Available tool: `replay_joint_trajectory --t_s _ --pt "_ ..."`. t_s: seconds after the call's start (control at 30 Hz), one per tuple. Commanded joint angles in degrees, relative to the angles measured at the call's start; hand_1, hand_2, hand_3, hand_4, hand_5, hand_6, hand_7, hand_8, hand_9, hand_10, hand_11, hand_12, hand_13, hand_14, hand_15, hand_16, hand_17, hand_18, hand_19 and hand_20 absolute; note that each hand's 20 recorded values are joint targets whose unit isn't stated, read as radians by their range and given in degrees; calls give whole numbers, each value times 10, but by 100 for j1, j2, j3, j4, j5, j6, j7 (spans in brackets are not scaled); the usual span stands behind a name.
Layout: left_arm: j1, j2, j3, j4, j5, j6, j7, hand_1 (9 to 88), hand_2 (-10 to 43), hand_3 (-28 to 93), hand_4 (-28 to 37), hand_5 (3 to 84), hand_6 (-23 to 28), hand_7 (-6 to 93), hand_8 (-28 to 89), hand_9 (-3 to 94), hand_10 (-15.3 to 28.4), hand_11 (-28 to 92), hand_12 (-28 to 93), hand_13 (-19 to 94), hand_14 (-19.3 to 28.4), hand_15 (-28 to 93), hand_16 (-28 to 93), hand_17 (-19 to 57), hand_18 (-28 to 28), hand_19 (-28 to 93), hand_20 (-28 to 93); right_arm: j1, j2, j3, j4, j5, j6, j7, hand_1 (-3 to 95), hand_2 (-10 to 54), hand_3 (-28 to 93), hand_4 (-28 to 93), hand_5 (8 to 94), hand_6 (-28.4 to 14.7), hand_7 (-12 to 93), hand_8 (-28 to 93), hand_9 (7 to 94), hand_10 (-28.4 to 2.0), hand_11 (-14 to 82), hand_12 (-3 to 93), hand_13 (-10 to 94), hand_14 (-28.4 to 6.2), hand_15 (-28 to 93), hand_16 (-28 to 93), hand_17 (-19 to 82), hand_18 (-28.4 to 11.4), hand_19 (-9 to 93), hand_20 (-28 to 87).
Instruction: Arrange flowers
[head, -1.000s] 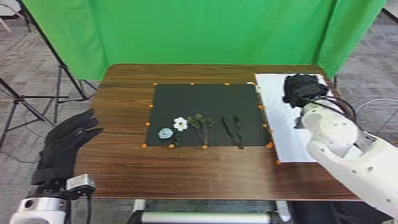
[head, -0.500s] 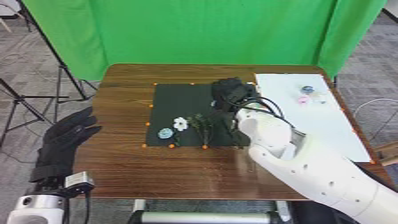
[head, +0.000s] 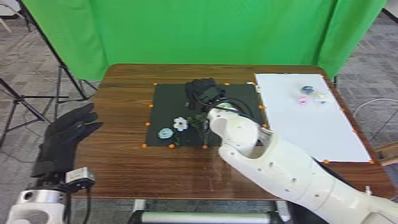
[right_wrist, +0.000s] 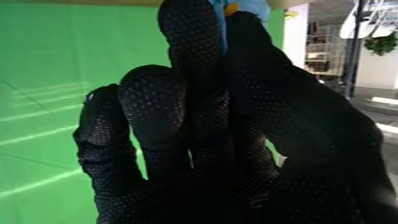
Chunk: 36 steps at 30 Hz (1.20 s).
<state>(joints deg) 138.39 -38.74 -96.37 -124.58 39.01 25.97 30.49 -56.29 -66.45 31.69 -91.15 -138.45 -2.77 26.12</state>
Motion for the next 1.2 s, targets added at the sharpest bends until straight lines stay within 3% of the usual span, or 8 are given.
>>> replay_joint_trajectory --t_s 0.03,0.23,0.73,1.0,1.2 --pt "-122 -77 -24 39 104 -158 -142 275 9 836 -213 358 70 210 -127 318 178 344 99 221 237 614 -127 -119 202 527 105 -54 -69 24 232 -75 -94 229 512 -62 765 -283 776 25 262 -14 873 -67 240 302 692 -70 746 232 317 -208 911 314" --pt "-192 -46 -3 51 111 -184 -157 275 8 838 -215 359 69 213 -129 318 178 345 99 220 237 613 -127 -119 202 527 105 -141 -168 84 298 -39 -234 304 507 -63 766 -283 768 20 261 -17 864 -68 236 305 684 -73 745 232 311 -207 908 313" --pt "-272 -107 -22 87 211 -307 -336 271 0 850 -219 361 68 220 -133 317 175 350 96 218 232 613 -127 -117 198 526 107 -166 -337 74 246 -44 -318 426 430 -90 788 -283 707 1 267 -28 802 -88 284 272 646 -86 758 224 287 -214 899 323" --pt "-254 -105 -38 88 197 -301 -330 269 -1 853 -222 361 67 222 -135 316 174 354 95 217 232 614 -127 -117 198 526 107 -246 -363 152 205 -37 -612 395 377 -88 828 -283 672 -5 239 -61 751 -100 323 236 625 -93 762 218 268 -220 887 332" --pt "-209 -78 -15 69 135 -219 -252 268 -3 857 -224 365 65 225 -136 317 173 355 94 217 229 616 -127 -117 197 525 108 -245 -396 157 170 -129 -685 241 342 -81 844 -282 662 -5 237 -141 729 -110 356 195 615 -100 764 217 261 -222 877 347"
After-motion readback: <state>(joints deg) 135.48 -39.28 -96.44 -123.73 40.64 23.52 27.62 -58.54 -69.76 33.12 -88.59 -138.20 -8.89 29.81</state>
